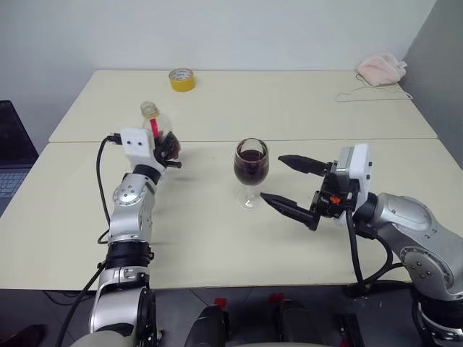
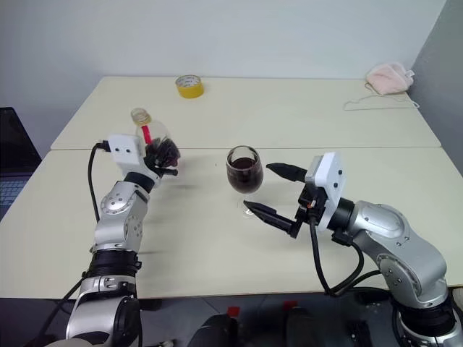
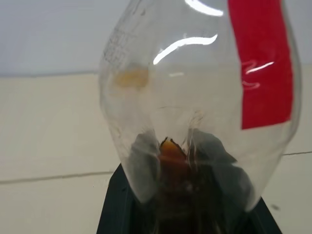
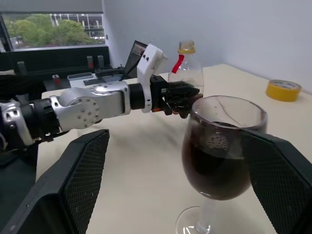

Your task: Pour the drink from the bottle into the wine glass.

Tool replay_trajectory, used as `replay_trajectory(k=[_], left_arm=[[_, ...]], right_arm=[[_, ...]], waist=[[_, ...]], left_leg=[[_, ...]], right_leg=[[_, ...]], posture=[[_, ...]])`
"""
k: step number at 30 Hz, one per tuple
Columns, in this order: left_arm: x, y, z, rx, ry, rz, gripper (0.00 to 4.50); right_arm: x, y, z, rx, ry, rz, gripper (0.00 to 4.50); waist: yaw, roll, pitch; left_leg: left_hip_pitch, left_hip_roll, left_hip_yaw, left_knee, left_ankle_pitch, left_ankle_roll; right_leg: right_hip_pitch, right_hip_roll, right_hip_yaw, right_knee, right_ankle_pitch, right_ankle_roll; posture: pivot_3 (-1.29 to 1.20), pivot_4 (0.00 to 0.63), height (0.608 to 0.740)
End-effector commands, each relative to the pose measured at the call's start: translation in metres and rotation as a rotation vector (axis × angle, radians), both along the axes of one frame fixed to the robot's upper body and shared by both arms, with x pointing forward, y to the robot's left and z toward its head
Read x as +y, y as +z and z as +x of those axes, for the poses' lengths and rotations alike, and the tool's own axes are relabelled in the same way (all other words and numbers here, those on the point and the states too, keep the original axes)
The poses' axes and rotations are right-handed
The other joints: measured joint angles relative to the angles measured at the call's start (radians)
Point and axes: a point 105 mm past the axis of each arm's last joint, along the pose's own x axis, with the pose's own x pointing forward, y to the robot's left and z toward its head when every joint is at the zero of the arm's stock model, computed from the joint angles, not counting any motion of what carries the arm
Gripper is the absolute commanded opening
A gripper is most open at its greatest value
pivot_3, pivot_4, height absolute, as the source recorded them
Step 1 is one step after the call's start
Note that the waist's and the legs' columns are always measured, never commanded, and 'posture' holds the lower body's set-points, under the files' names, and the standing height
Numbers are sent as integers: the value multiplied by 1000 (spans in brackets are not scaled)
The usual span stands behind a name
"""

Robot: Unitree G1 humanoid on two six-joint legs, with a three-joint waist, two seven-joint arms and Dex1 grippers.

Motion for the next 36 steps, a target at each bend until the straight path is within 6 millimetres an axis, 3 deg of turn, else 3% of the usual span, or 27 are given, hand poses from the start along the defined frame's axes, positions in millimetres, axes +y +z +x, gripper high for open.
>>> replay_trajectory(k=[1, 11, 24, 34, 36], left_arm=[[9, 8, 5, -34, 51, -48, 743], [-4, 1, 13, -5, 3, -45, 743], [-4, -2, 18, 11, -10, -4, 743], [-8, -2, 16, 2, -41, -3, 4003], [-10, -1, 16, -3, -49, 0, 4444]], right_arm=[[4, 9, -8, -47, 32, 4, 4500], [5, 11, -7, -50, 34, 4, 4500], [6, 12, -8, -54, 43, 2, 4500], [6, 11, -9, -50, 47, -3, 4500], [6, 10, -9, -49, 48, -3, 4500]], waist=[[5, 0, 0], [11, -1, -1], [11, -1, -1], [11, -1, -1], [12, -1, -1]], left_leg=[[0, 0, 0, 0, 0, 0], [0, 0, 0, 0, 0, 0], [0, 0, 0, 0, 0, 0], [0, 0, 0, 0, 0, 0], [0, 0, 0, 0, 0, 0]], right_leg=[[0, 0, 0, 0, 0, 0], [0, -1, 0, 0, 0, 0], [0, -1, 0, 0, 0, 0], [0, -1, 0, 0, 0, 0], [0, -1, 0, 0, 0, 0]], posture=[[0, 150, 740], [0, 150, 740], [0, 150, 740], [0, 150, 740], [0, 150, 740]])
